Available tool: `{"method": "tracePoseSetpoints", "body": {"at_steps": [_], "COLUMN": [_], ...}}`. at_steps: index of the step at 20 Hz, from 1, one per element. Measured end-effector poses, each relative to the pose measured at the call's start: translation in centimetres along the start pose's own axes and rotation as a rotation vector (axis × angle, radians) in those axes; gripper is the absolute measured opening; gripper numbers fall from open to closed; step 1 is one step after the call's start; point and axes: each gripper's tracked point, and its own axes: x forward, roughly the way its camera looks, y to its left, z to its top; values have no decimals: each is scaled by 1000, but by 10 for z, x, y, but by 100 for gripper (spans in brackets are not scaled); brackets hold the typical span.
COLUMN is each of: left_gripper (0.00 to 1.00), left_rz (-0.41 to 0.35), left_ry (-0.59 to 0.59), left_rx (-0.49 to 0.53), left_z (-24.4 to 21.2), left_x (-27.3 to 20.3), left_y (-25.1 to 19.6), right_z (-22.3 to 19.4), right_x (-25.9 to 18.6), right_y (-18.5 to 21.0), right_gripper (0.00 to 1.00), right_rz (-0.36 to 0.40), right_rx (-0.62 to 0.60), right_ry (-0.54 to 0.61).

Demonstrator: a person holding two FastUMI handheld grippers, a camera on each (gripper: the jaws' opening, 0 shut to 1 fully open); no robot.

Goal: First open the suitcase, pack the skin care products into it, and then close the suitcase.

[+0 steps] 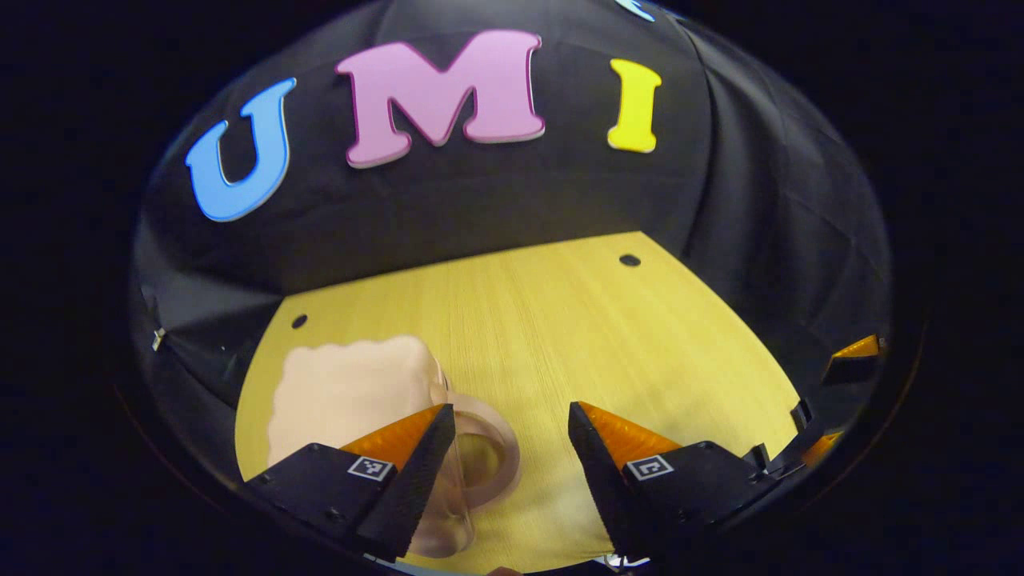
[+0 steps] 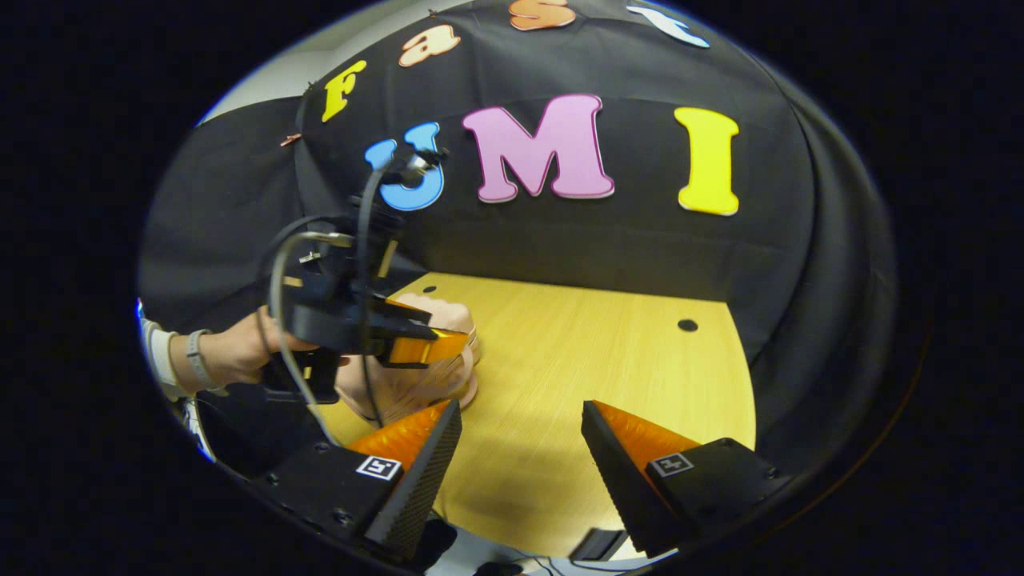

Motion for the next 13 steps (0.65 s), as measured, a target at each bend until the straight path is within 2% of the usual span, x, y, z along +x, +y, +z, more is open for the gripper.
{"method": "tracePoseSetpoints", "body": {"at_steps": [3,7,11,13], "left_gripper": [97,98,97,97], "left_rz": [61,102,110,83], "left_ry": [-190,-393,-493,-526], "left_rx": [47,-27,-70,-90], "left_z": [58,115,139,143], "left_x": [-63,-139,-179,-179], "left_y": [-1,6,26,24], "right_z": [68,151,191,201], "right_x": [-4,-24,-34,-37], "right_y": [-10,-15,-7,-1], "right_gripper": [97,97,97,97], "right_rz": [-45,-155,-191,-208], "right_rx": [-19,-13,-50,-67], "right_ry": [-147,-324,-410,-443]}}
